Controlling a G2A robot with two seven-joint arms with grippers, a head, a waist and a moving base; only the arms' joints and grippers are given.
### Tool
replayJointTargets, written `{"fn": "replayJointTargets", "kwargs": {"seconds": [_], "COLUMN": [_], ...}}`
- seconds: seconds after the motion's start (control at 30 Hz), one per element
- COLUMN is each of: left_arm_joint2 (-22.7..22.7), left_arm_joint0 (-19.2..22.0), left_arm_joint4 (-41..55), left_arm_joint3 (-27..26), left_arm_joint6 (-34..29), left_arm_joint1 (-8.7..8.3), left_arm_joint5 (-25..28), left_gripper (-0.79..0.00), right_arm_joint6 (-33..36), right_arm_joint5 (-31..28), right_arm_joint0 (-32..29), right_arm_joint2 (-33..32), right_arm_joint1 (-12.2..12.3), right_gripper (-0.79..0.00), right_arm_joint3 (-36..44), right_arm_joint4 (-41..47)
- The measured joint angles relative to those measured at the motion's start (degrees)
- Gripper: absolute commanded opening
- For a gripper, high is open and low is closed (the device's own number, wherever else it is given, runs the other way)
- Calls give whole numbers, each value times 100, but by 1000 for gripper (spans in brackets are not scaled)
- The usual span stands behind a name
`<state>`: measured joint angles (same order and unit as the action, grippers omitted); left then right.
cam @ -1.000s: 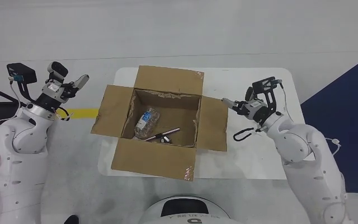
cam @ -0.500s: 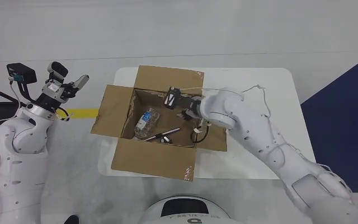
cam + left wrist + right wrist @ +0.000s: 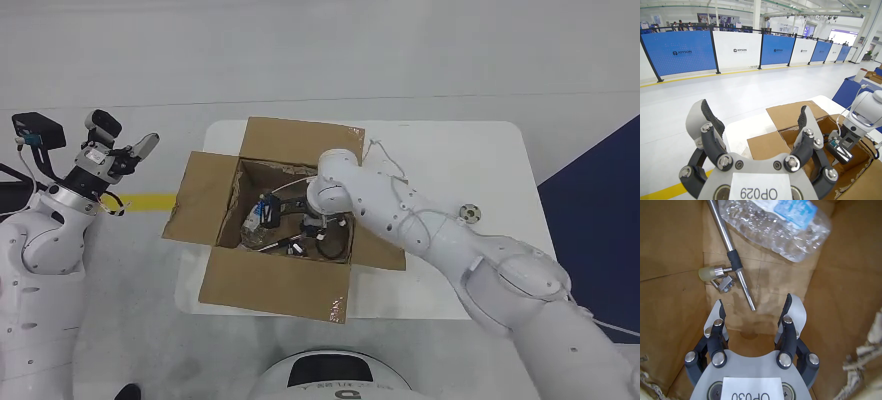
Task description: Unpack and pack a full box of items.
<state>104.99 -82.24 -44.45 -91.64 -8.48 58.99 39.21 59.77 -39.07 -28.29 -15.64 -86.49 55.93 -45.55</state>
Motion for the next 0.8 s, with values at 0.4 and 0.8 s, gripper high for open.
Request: {"fn": "replayJointTargets", "kwargs": {"seconds": [0.4,0.8], "left_arm_joint2": [0,0], "left_arm_joint0": [0,0], "left_arm_joint4": [0,0], "left_arm_joint3": [0,0], "left_arm_joint6": [0,0], "left_arm_joint1": [0,0], "left_arm_joint5": [0,0], "left_gripper": [0,0], "right_arm_joint6": [-723,-868], "right_arm_joint5": [-709,-991], "right_arm_joint0": [174,260], "right_arm_joint2": [534,587], "right_arm_joint1": [-973,-1675], "right_gripper": [-394,-785], "right_arm_joint3": [-1659,-2861], "right_arm_joint4": [-250,-656]}}
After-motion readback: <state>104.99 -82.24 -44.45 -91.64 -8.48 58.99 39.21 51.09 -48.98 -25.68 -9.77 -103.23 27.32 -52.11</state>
